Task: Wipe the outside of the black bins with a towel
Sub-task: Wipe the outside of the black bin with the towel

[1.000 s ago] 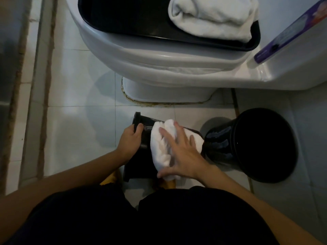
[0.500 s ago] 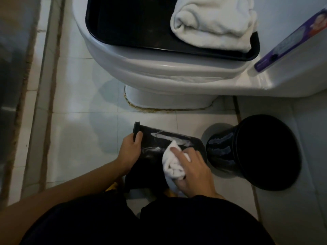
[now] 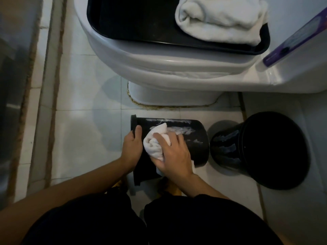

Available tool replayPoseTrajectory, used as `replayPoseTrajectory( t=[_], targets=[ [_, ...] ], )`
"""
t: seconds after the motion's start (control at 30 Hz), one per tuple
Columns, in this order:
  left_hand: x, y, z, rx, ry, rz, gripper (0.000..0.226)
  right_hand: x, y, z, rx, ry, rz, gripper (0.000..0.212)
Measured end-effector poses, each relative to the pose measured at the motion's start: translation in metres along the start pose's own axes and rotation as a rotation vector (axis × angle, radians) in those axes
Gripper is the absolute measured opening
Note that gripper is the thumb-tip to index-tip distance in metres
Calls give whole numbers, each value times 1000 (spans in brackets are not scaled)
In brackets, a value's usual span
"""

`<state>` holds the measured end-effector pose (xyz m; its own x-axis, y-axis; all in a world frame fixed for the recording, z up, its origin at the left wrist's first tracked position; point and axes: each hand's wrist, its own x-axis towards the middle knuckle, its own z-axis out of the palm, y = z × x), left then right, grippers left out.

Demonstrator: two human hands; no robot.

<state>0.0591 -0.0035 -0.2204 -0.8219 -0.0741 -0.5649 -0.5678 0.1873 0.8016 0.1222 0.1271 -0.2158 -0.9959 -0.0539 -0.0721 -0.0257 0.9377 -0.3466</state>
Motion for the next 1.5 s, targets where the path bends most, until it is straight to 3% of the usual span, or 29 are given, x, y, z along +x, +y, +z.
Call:
replayPoseTrajectory(
  t=[0.17, 0.33, 0.47, 0.5, 0.6, 0.63, 0.73, 0.8, 0.93, 0.97, 1.07, 1.13, 1.2, 1.3, 1.37, 1.43, 1.5],
  targets=[
    [1, -2, -3, 37, 19, 12, 43, 7, 13, -4, -23, -107, -225, 61],
    [5, -4, 0, 19, 2, -19, 41, 8, 18, -6, -41, 41, 151, 56],
    [8, -6, -2, 27, -12, 2, 45, -2, -6, 6, 31, -85, -116, 62],
    [8, -7, -3, 37, -8, -2, 45, -1, -3, 6, 9, -73, -107, 61],
    [14, -8, -1, 42, 6, -33, 43, 0, 10, 2, -8, 56, 258, 56],
    [15, -8, 0, 35, 3, -35, 44, 1, 8, 1, -1, 73, 284, 55],
    [16, -7, -1, 44, 10, -17, 47, -5, -8, 6, 59, -47, -88, 60],
    [17, -7, -2, 42, -7, -15, 49, -4, -6, 10, 69, -58, -170, 58],
    [19, -3, 0, -30, -47, -72, 47, 7, 7, 3, 71, 71, 319, 49],
    [19, -3, -1, -44, -55, -79, 47, 8, 5, 2, 70, 77, 299, 47],
    [20, -8, -3, -93, -83, -103, 51, 2, -11, 5, 137, -97, -64, 53],
    [21, -8, -3, -122, -87, -140, 54, 0, -12, 9, 149, -75, -165, 54],
    [24, -5, 0, -122, -77, -152, 49, 0, -1, 8, 117, 4, -42, 51],
    [22, -4, 1, -27, -36, -91, 45, -3, 32, -1, 179, 124, 521, 45],
    [20, -6, 1, 24, -14, -57, 43, -8, 41, -5, 91, 145, 708, 48],
    [21, -6, 2, 58, 11, -50, 42, -13, 29, 0, 81, 149, 559, 49],
    [23, -4, 3, 73, 24, -45, 43, -19, 13, 8, 130, 102, 251, 48]
  ],
)
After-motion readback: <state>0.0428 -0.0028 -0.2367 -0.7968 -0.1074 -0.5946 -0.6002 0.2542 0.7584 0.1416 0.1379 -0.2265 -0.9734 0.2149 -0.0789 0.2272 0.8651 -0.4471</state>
